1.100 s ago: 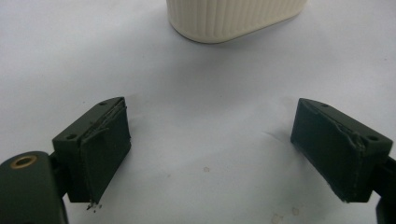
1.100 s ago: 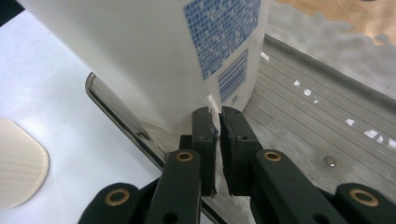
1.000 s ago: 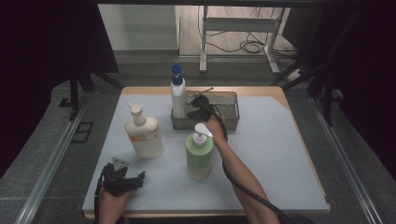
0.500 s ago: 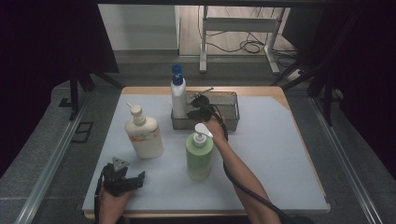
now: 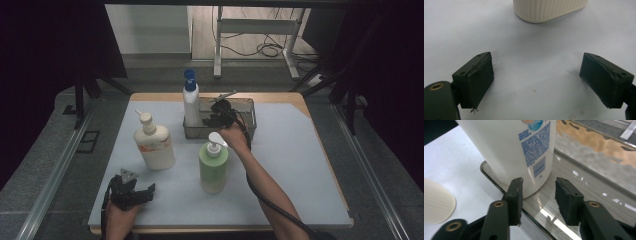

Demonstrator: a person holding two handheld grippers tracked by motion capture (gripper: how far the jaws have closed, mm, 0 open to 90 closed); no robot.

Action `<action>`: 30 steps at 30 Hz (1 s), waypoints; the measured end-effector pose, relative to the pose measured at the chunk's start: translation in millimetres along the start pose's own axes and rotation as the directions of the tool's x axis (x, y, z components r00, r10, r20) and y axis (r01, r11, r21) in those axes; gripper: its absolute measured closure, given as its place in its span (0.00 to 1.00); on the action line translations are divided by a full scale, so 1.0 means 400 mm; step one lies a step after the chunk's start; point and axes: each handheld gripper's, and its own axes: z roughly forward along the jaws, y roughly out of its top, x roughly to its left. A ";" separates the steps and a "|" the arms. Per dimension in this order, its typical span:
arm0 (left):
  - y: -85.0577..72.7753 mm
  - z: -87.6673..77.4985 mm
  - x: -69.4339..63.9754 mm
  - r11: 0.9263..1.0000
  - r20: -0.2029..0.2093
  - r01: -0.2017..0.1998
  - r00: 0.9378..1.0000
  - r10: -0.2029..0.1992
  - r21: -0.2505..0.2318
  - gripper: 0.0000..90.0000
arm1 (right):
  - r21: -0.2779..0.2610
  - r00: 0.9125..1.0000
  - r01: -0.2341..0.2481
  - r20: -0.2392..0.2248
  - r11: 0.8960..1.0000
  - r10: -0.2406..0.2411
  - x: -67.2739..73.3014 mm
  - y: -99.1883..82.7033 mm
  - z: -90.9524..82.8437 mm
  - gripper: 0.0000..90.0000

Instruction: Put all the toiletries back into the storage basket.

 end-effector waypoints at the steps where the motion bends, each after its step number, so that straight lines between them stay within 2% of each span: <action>1: 0.000 0.000 0.000 1.000 0.000 0.000 1.000 0.000 0.000 0.13 | -0.006 1.000 0.009 0.001 1.000 -0.009 -0.001 0.000 -0.008 0.58; 9: 0.000 0.000 0.000 1.000 0.000 0.000 1.000 0.000 0.000 0.13 | -0.018 0.997 0.080 -0.017 0.997 -0.080 0.008 -0.008 -0.057 0.43; 12: 0.000 0.000 0.000 1.000 0.000 0.000 1.000 0.000 0.000 0.13 | -0.018 0.994 0.112 -0.008 0.994 -0.112 0.012 -0.013 -0.076 0.39; 25: 0.000 0.000 0.000 1.000 0.000 0.001 1.000 -0.001 -0.003 0.13 | -0.035 0.989 0.141 -0.027 0.989 -0.142 0.001 -0.047 -0.148 0.16; 30: 0.000 0.000 0.000 1.000 0.000 0.001 1.000 -0.001 -0.003 0.13 | -0.038 0.986 0.162 -0.037 0.986 -0.164 -0.002 -0.069 -0.175 0.13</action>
